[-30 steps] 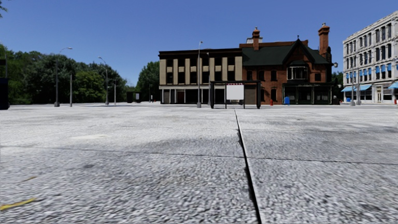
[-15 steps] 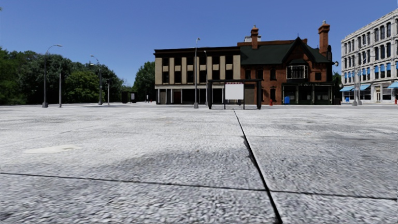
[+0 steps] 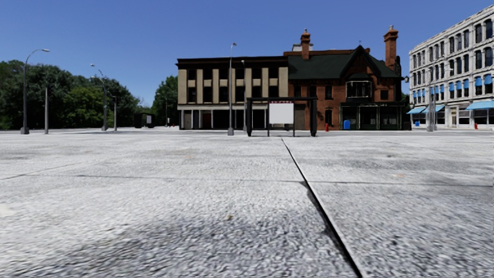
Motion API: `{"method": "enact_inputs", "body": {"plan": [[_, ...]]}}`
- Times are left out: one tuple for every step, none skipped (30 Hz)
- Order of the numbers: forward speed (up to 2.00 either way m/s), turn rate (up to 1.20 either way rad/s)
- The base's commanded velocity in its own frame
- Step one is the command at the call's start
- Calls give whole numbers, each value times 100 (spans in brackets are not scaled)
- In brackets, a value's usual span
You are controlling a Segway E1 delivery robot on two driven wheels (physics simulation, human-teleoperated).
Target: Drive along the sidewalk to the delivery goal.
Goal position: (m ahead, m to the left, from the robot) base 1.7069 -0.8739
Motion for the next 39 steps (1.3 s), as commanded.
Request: {"method": "enact_inputs", "body": {"plan": [[176, -27], [175, -27], [175, -27], [173, -27], [172, -27], [172, -27], [172, -27], [172, -27], [172, -27], [172, -27], [172, -27], [172, -31], [172, -31], [172, -37], [172, -39], [172, -39], [172, -34], [172, -34], [172, -16], [172, 0], [172, 0], [172, 0], [171, 0], [171, 0], [171, 0], [168, 0], [168, 0], [138, 0], [0, 0], [0, 0], [0, 0], [0, 0], [0, 0], [0, 0], [0, 0], [0, 0], [0, 0], [0, 0], [0, 0]]}}
